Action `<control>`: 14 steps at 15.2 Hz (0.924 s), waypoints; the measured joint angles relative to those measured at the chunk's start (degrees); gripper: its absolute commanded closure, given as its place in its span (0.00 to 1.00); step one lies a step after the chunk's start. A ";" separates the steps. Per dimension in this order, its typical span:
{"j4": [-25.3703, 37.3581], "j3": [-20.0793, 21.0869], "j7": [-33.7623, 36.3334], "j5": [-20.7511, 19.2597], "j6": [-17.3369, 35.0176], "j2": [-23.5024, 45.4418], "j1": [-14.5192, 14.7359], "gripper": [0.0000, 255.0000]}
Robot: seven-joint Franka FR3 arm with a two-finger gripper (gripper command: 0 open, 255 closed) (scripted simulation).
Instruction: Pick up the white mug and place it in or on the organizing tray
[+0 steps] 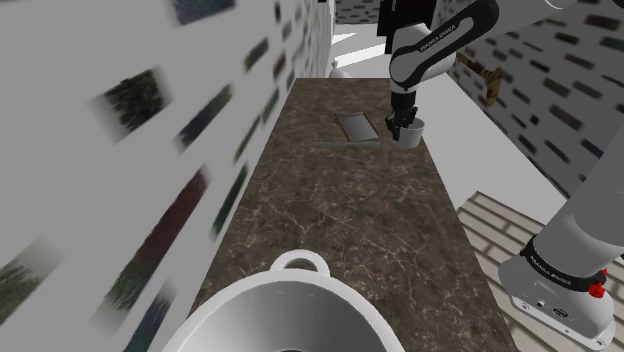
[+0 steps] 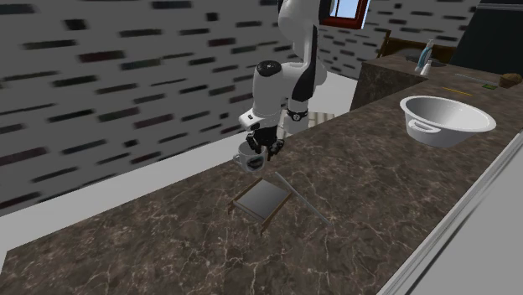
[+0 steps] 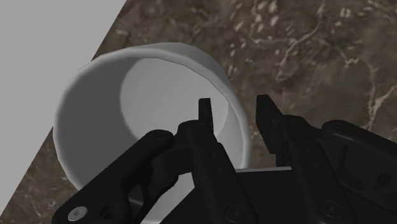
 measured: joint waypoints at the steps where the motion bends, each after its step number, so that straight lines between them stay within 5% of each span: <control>1: 0.00 0.00 0.00 0.00 0.00 0.00 0.00 1.00; 14: 1.53 0.05 0.08 -0.16 -3.54 -2.03 0.12 1.00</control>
